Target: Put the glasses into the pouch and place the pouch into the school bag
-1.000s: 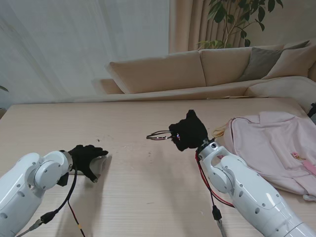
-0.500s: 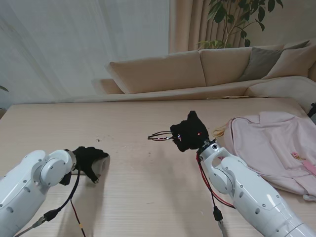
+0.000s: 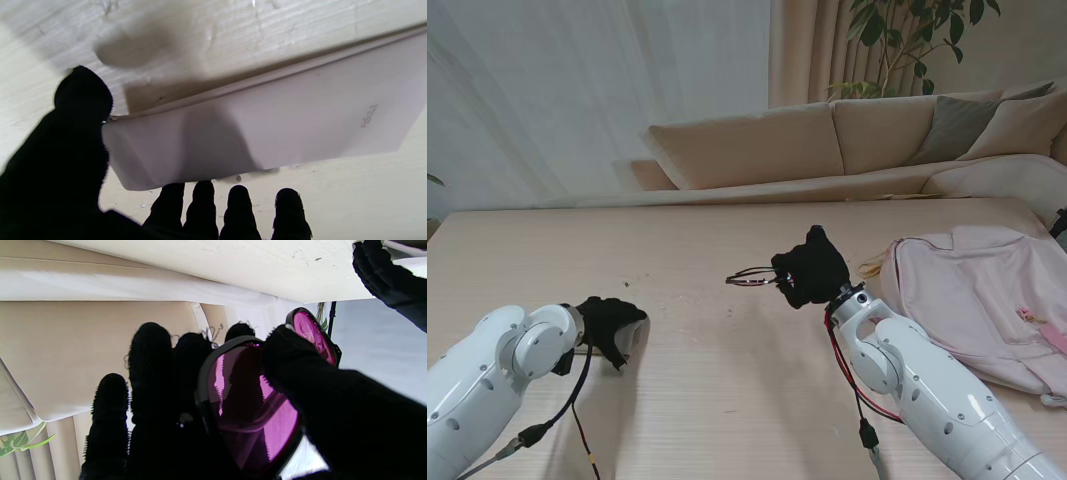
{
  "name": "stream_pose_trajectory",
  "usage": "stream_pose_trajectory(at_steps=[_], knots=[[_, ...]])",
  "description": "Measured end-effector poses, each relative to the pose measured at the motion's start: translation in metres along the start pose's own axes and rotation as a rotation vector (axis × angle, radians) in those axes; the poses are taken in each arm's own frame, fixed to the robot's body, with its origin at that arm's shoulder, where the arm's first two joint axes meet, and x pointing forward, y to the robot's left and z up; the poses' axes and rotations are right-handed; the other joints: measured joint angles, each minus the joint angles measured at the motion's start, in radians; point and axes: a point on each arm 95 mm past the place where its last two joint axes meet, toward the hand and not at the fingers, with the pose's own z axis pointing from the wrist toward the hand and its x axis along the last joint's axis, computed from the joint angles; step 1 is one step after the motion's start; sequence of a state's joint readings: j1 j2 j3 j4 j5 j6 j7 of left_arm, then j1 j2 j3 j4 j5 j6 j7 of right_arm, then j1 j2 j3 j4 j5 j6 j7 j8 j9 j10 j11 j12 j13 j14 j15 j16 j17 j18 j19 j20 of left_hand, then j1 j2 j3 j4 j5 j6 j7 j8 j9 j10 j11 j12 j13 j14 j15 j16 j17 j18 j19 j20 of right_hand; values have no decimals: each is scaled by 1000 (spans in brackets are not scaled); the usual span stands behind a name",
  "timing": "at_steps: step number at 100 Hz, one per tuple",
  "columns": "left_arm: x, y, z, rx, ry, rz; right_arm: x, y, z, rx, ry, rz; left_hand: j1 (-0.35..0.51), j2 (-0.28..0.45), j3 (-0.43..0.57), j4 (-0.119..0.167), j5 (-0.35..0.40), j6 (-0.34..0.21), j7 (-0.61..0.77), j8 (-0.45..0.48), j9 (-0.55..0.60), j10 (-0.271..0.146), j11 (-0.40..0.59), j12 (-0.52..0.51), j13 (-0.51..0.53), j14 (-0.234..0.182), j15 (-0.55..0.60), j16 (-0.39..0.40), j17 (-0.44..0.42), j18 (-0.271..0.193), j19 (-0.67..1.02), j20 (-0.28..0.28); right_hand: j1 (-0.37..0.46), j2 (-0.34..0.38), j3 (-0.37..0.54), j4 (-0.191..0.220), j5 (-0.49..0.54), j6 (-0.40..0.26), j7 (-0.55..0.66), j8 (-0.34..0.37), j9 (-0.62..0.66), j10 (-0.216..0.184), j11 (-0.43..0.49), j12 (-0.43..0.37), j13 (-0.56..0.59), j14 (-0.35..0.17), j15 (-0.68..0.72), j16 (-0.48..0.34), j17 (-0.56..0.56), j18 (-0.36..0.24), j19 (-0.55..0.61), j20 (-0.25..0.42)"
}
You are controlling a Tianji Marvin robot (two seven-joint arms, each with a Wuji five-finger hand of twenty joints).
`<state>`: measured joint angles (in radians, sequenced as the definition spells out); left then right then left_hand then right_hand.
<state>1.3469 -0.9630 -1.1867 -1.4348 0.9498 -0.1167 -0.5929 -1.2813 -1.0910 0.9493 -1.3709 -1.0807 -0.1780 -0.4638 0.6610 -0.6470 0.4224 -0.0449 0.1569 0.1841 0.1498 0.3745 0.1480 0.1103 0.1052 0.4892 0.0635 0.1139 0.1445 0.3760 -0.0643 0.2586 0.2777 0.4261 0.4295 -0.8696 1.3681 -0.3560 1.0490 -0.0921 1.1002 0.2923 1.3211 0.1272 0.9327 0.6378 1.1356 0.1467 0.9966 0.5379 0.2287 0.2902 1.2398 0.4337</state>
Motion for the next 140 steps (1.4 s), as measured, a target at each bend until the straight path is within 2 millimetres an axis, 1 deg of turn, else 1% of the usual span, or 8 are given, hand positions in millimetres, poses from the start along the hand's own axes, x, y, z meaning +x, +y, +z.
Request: stream_pose_trajectory(at_steps=[38, 68, 78, 95, 103, 120, 126, 140], knots=[[0, -1, 1, 3, -3, -19, 1, -1, 0, -3, 0, 2, 15, 52, -21, 0, -49, -15, 115, 124, -13, -10, 46, 11, 20, 2, 41, 6, 0, 0, 47, -26, 0, 1, 0, 0, 0, 0, 0, 0, 0, 0, 1, 0, 0, 0, 0, 0, 0, 0, 0, 0], [2, 0, 2, 41, -15, 12, 3, -3, -1, -1, -4, 10, 22, 65, 8, 6, -89, -26, 429, 292, 11, -26, 207, 9, 96, 16, 121, 23, 6, 0, 186, -60, 0, 2, 0, 0, 0, 0, 0, 0, 0, 0, 2, 0, 0, 0, 1, 0, 0, 0, 0, 0], [2, 2, 2, 55, -16, 5, 3, -3, -1, -1, -4, 11, 22, 63, 18, 6, -89, -26, 497, 336, 26, -26, 220, 1, 148, 17, 148, 42, 13, 0, 245, -64, 0, 2, 0, 0, 0, 0, 0, 0, 0, 0, 8, 0, 0, 0, 2, 0, 0, 0, 0, 0], [3, 3, 2, 80, -24, -19, 3, -3, -2, -7, -5, 12, 25, 61, 18, 4, -15, -26, 626, 389, 85, -25, 228, -15, 202, 39, 183, 58, 29, 0, 320, -64, 0, 2, 0, 0, 0, 0, 0, 0, 0, 0, 9, 1, 0, 0, 4, 0, 0, 0, 0, 0], [3, 2, 3, 102, -35, -42, 3, -3, -2, -6, -5, 12, 70, 61, 18, -17, 30, -27, 698, 400, 142, -32, 276, -14, 255, 50, 222, 72, 47, 0, 357, -64, 0, 6, 0, 0, 0, 0, 0, 0, 0, 0, 11, 1, 0, 0, 10, 0, 0, 0, 0, 0], [7, 4, 3, 149, -40, -131, 3, -4, -2, -6, -5, 12, 248, 103, -28, -17, 46, -42, 769, 400, 236, -34, 414, 64, 303, 100, 288, 127, 92, 12, 403, -64, 0, 7, 0, 0, 0, 0, 0, 0, 0, 0, 11, 3, 0, 0, 10, 0, 0, 0, 9, 1], [8, 5, 1, 158, -33, -138, 3, -4, -2, -5, -5, 13, 270, 114, -29, -17, 46, -42, 781, 400, 277, -34, 476, 103, 323, 103, 319, 147, 97, 14, 405, -64, 0, 7, 0, 0, 0, 0, 0, 0, 0, 0, 12, 3, 0, 0, 11, 0, 0, 0, 10, 1], [13, 8, -5, 175, -5, -145, 3, 0, -4, -11, -5, 19, 307, 138, -103, -17, 46, -43, 793, 400, 320, -35, 501, 206, 374, 99, 391, 185, 119, 24, 431, -54, 0, 7, 0, 0, 0, 0, 0, 0, 0, 0, 14, 4, 0, 0, 12, 0, 1, 0, 13, 2]])
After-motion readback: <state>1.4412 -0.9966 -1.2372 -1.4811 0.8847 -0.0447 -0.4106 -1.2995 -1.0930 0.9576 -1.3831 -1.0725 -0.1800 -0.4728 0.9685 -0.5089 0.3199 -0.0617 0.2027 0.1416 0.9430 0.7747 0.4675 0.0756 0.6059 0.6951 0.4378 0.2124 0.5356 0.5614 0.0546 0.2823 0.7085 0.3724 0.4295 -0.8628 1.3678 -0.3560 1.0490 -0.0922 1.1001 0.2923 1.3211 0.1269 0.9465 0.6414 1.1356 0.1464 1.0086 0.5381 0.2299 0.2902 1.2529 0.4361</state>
